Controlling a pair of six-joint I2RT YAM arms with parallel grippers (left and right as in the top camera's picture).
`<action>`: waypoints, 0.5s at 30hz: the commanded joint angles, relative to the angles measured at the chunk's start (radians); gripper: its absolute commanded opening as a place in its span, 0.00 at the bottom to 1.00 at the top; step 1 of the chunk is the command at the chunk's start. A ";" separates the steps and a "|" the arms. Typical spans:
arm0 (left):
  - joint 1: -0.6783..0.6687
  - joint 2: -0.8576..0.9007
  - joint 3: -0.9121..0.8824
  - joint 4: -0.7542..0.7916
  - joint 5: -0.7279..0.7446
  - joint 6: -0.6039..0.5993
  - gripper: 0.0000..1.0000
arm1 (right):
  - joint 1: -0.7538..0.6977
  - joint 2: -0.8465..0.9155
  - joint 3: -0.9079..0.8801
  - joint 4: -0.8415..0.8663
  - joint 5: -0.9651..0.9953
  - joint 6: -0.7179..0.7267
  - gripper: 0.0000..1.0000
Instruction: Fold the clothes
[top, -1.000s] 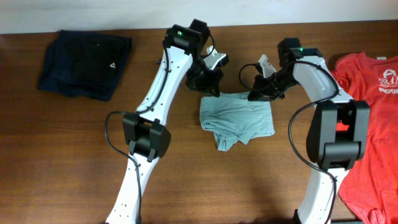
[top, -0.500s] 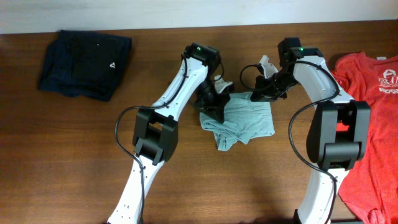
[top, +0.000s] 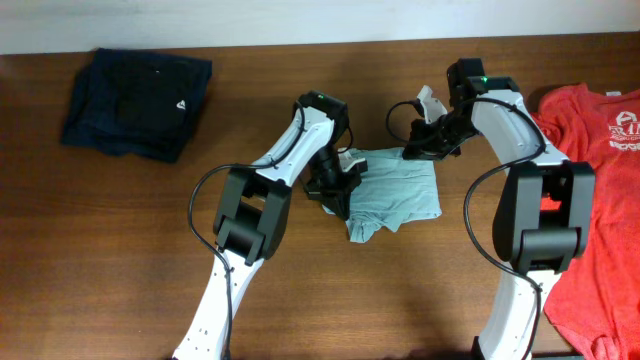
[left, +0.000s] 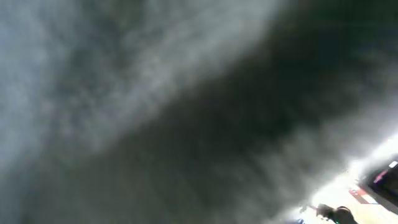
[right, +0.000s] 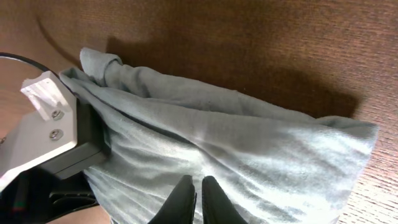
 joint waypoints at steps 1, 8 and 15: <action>-0.009 -0.005 -0.023 0.019 -0.055 0.023 0.00 | -0.003 0.014 -0.008 0.002 0.013 0.000 0.12; -0.026 -0.022 -0.018 0.014 -0.048 -0.014 0.00 | -0.003 0.014 -0.007 0.003 0.008 -0.002 0.12; 0.006 -0.201 0.130 0.046 -0.050 -0.092 0.00 | -0.003 0.002 0.074 -0.078 0.000 -0.002 0.17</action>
